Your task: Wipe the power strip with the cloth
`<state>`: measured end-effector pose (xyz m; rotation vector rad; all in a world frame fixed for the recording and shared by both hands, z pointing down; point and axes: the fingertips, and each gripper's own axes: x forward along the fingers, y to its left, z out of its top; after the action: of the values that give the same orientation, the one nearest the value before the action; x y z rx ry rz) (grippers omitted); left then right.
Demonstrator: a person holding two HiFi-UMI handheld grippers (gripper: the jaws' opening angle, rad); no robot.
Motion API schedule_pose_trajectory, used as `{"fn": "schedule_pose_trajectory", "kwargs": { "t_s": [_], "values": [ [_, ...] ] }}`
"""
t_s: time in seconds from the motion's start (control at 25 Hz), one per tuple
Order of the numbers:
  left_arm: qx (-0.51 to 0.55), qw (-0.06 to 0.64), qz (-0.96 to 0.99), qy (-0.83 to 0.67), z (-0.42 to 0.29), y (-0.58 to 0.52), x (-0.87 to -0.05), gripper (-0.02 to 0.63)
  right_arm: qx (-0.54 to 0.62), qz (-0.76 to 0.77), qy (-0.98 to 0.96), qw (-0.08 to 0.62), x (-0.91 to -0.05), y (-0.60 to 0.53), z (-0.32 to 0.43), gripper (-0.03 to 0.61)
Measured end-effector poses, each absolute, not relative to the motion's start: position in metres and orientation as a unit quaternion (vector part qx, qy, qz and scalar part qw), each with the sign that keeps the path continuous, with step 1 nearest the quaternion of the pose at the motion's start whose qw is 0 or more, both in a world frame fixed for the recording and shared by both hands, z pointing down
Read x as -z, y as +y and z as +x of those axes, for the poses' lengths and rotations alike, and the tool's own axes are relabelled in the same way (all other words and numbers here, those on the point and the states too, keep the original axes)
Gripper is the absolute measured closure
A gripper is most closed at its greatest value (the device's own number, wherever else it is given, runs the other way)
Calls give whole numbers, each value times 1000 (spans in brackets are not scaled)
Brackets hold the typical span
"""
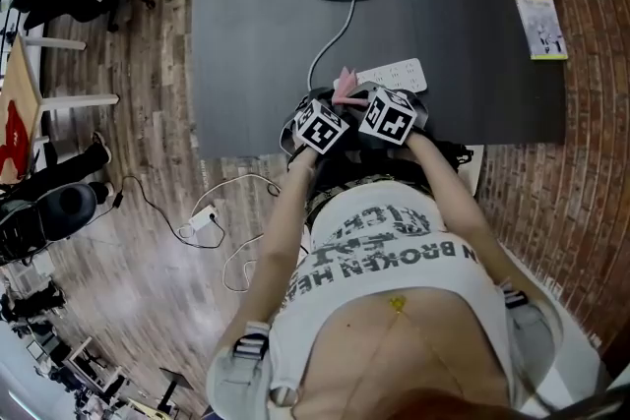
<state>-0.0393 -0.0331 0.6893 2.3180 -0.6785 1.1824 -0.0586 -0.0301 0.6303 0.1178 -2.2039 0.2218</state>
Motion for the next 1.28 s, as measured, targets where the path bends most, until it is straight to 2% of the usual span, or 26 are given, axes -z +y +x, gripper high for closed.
{"fn": "schedule_pose_trajectory", "kwargs": {
  "t_s": [0.64, 1.28],
  "values": [
    [-431, 223, 840, -243, -43, -32, -688, 334, -87, 26, -880, 466, -647, -21, -67, 561],
    [-432, 225, 840, -241, -44, -33, -688, 334, -108, 59, -883, 452, -645, -31, -48, 561]
  ]
}}
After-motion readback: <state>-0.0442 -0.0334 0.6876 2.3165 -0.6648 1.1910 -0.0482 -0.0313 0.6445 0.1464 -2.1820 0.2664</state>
